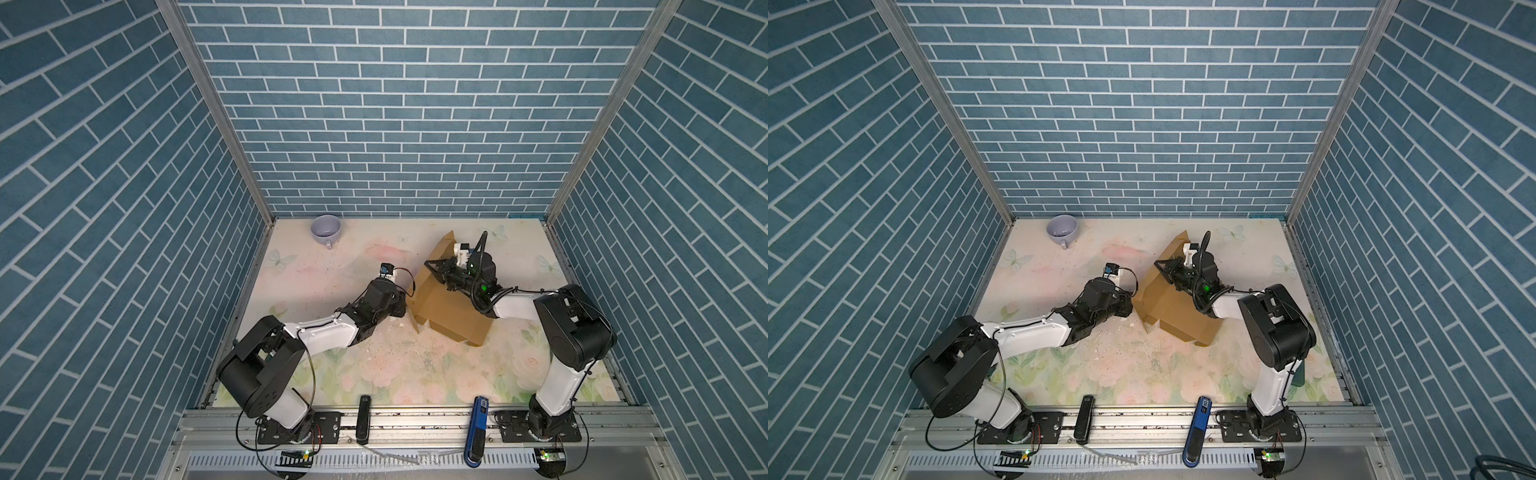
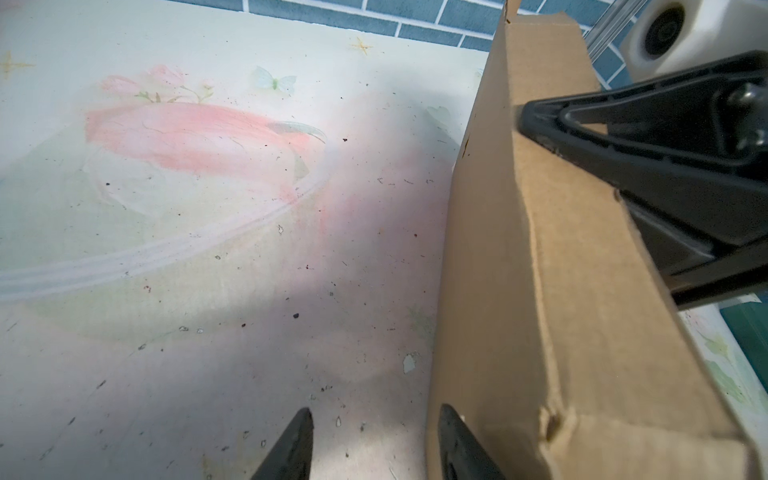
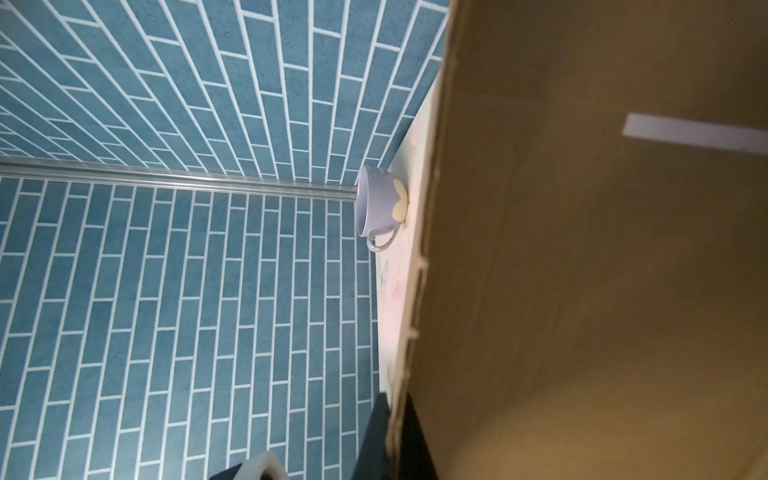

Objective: Fold the paper box

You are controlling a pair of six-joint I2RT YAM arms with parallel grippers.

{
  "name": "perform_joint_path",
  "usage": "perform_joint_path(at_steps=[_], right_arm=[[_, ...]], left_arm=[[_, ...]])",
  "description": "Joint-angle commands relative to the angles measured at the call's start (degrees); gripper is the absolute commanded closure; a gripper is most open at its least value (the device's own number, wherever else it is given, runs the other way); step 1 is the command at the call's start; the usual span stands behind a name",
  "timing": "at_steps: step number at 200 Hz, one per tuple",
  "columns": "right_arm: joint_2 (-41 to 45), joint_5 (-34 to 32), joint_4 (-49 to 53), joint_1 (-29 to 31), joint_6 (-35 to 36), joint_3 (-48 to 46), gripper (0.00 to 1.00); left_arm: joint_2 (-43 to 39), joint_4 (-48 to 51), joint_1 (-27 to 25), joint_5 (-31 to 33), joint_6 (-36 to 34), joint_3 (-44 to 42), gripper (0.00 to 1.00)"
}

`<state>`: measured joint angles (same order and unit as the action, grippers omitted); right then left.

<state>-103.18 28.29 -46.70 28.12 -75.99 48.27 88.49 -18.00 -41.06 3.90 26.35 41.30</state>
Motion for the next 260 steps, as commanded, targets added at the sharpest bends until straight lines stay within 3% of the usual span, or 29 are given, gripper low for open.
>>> perform_joint_path(at_steps=[1, 65, 101, 155, 183, 225, 260], right_arm=[[1.25, 1.94, 7.03, -0.04, 7.10, -0.47, 0.99], [2.89, 0.80, 9.21, -0.17, 7.90, -0.19, 0.99], [3.31, 0.89, 9.28, -0.17, 7.96, -0.19, 0.99], [4.33, 1.81, 10.60, -0.17, 8.87, 0.58, 0.99], [5.33, 2.18, 12.65, -0.10, 9.69, 1.72, 0.99], [5.79, 2.73, 14.19, -0.08, 9.47, 4.08, 0.99], [5.88, 2.78, 14.11, -0.08, 8.44, 5.20, 0.99]], left_arm=[[-0.95, 0.13, -1.04, -0.42, 0.43, 0.01, 0.50], [-4.21, 2.38, -2.10, 1.23, 1.70, -0.96, 0.49], [-9.34, 7.89, -1.77, 1.64, -1.80, -0.06, 0.40], [-14.53, 15.34, 4.92, -15.32, -8.11, 2.30, 0.36], [-14.54, 20.49, 5.81, -21.25, -12.64, 4.60, 0.36], [-10.17, 20.77, 5.80, -27.97, -13.59, 6.59, 0.37], [-9.01, 22.95, 5.73, -28.26, -15.00, 8.08, 0.39]])
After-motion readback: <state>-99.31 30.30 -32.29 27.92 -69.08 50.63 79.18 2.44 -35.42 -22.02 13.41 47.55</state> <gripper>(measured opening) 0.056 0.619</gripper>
